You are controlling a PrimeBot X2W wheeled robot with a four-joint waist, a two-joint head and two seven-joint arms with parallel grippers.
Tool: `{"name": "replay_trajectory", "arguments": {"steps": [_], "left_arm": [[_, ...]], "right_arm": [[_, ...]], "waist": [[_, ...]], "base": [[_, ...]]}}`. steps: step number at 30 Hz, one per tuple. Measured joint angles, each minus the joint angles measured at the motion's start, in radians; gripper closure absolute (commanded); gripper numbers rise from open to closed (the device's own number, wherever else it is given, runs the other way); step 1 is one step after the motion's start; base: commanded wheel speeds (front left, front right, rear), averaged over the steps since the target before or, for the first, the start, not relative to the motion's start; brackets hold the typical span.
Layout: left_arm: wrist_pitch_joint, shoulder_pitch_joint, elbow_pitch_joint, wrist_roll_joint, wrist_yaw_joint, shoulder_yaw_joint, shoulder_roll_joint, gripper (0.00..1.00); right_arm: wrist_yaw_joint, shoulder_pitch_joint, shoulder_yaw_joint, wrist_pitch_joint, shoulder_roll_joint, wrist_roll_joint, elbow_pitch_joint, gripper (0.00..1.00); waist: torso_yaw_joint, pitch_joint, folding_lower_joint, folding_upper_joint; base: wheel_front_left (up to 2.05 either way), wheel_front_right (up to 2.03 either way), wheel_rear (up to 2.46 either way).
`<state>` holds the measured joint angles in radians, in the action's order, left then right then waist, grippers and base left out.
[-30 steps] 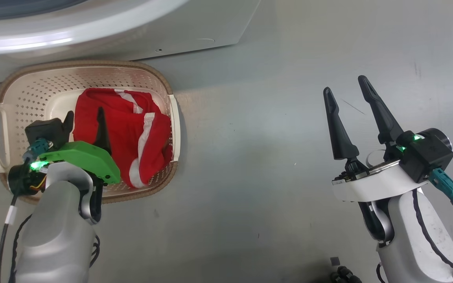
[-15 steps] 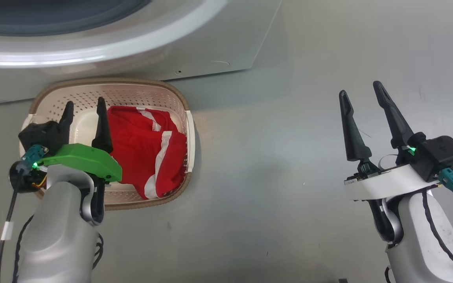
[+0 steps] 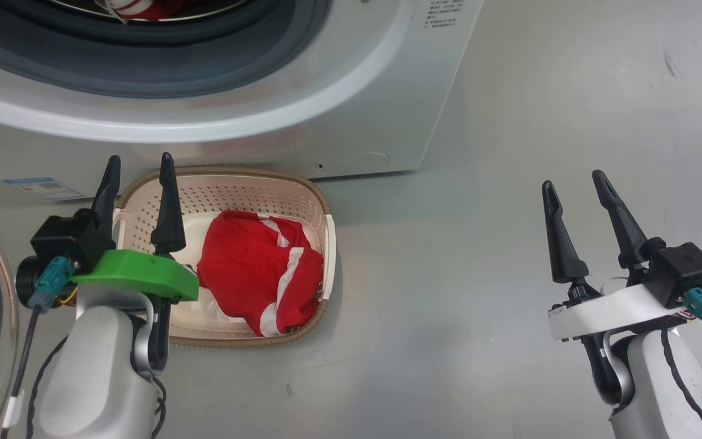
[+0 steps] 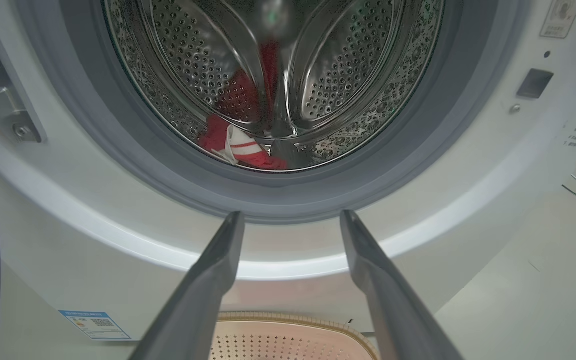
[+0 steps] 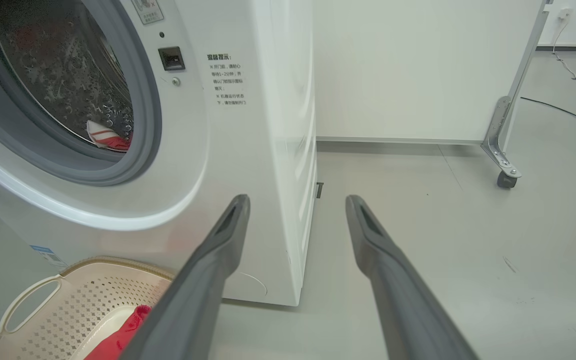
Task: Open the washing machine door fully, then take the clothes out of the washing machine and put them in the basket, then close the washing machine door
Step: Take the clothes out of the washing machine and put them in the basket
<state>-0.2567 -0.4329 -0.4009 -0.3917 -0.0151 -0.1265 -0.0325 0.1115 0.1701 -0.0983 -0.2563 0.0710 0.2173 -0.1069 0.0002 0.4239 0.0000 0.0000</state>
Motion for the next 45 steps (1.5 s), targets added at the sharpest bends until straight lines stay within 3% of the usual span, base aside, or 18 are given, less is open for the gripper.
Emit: {"name": "replay_trajectory", "arguments": {"steps": [25, 45], "left_arm": [[0.000, 0.352, 0.222, 0.048, 0.038, -0.051, -0.002, 0.00], [0.037, 0.488, 0.341, 0.068, 0.060, -0.089, -0.010, 0.00]], "right_arm": [[-0.026, -0.182, 0.006, 0.000, -0.015, 0.002, -0.025, 0.00], [-0.044, -0.246, -0.016, 0.000, -0.023, 0.003, -0.010, 0.00]], "waist": [[0.075, -0.292, 0.0000, 0.0000], [0.062, -0.345, 0.0000, 0.0000]], "base": [[0.00, 0.00, 0.00], [0.00, 0.00, 0.00]]}}
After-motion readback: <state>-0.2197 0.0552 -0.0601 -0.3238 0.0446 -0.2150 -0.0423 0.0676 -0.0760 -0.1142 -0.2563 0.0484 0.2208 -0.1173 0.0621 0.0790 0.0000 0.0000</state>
